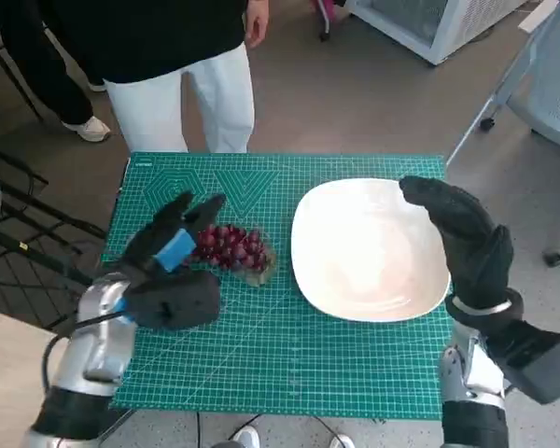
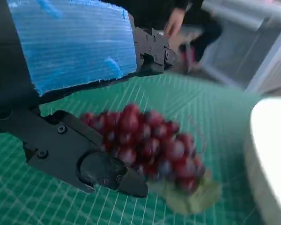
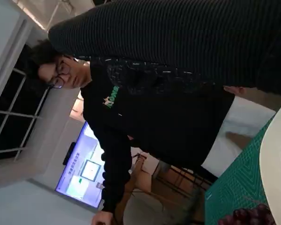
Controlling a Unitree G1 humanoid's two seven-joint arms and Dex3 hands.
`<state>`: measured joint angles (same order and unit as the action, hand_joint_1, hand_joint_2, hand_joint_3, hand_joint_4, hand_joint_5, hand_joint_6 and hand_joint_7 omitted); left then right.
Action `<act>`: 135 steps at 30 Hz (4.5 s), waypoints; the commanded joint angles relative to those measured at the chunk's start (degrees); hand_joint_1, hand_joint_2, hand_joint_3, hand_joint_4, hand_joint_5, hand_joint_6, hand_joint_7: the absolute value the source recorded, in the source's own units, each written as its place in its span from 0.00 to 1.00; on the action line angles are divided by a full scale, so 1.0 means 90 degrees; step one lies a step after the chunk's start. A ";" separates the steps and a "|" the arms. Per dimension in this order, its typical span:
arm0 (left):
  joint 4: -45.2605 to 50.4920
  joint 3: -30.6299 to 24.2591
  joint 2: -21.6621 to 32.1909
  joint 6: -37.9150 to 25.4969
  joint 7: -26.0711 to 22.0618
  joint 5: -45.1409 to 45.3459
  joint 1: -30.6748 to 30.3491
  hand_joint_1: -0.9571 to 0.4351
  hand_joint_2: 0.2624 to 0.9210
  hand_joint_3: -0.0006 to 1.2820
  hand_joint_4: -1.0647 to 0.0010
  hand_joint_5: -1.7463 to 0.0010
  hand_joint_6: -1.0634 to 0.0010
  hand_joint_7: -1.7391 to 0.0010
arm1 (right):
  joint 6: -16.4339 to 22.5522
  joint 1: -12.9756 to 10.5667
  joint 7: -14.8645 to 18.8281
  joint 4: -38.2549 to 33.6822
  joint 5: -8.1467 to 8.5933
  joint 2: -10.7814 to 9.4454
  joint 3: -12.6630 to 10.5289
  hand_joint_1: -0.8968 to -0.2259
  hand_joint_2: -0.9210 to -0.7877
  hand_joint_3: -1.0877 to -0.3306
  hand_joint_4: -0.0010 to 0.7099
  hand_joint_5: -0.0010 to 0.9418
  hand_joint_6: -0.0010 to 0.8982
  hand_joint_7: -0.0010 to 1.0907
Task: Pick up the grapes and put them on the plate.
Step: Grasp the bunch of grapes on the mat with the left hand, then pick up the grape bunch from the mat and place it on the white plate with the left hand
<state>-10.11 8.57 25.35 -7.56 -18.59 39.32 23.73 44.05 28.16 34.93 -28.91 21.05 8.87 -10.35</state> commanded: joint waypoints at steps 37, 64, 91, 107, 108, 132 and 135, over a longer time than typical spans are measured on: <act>-0.3956 0.1540 -0.0663 0.0044 0.0602 -0.0035 0.2267 0.34 0.68 0.00 1.00 1.00 0.85 1.00 | -0.0166 -0.0081 0.0106 -0.0066 0.0060 0.0128 -0.0009 0.50 0.00 0.54 0.26 0.00 0.00 0.34; -0.5557 0.1921 -0.1014 0.0430 0.0751 -0.0281 0.2763 0.39 0.68 0.00 0.95 0.99 0.78 0.99 | -0.0105 -0.0008 0.0197 -0.0260 0.0078 0.0193 -0.0086 0.50 0.00 0.55 0.27 0.00 0.01 0.33; -0.4625 0.2473 -0.0665 0.0462 0.1861 0.0237 0.2270 0.69 1.00 0.11 0.44 0.27 0.46 0.32 | -0.0159 0.0109 0.0180 -0.0294 0.0083 0.0219 -0.0077 0.50 0.00 0.55 0.27 0.00 0.01 0.33; -0.4688 0.2423 -0.0628 0.0374 0.1765 0.0143 0.2338 0.69 1.00 0.09 0.40 0.31 0.46 0.29 | -0.0153 0.0202 0.0177 -0.0354 0.0092 0.0201 -0.0083 0.49 0.00 0.55 0.27 0.00 0.00 0.33; -0.4680 0.2421 -0.0626 0.0364 0.1779 0.0147 0.2340 0.69 1.00 0.09 0.39 0.31 0.46 0.29 | -0.0150 0.0208 0.0179 -0.0358 0.0096 0.0198 -0.0083 0.49 0.00 0.55 0.27 0.00 0.00 0.34; -0.4569 0.2365 -0.0559 0.0271 0.1797 0.0155 0.2376 0.69 1.00 0.06 0.35 0.32 0.44 0.32 | -0.0055 0.0179 0.0210 -0.0341 0.0133 0.0107 -0.0062 0.49 0.00 0.54 0.27 0.00 0.00 0.34; -0.4467 0.2343 -0.0524 0.0251 0.1776 0.0150 0.2352 0.69 1.00 0.07 0.36 0.31 0.45 0.32 | -0.0040 0.0174 0.0214 -0.0350 0.0133 0.0099 -0.0060 0.49 0.00 0.54 0.27 0.00 0.00 0.34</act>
<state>-50.46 29.76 19.68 -4.20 -1.48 40.42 46.36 43.65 30.54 36.27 -31.52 22.21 10.07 -11.02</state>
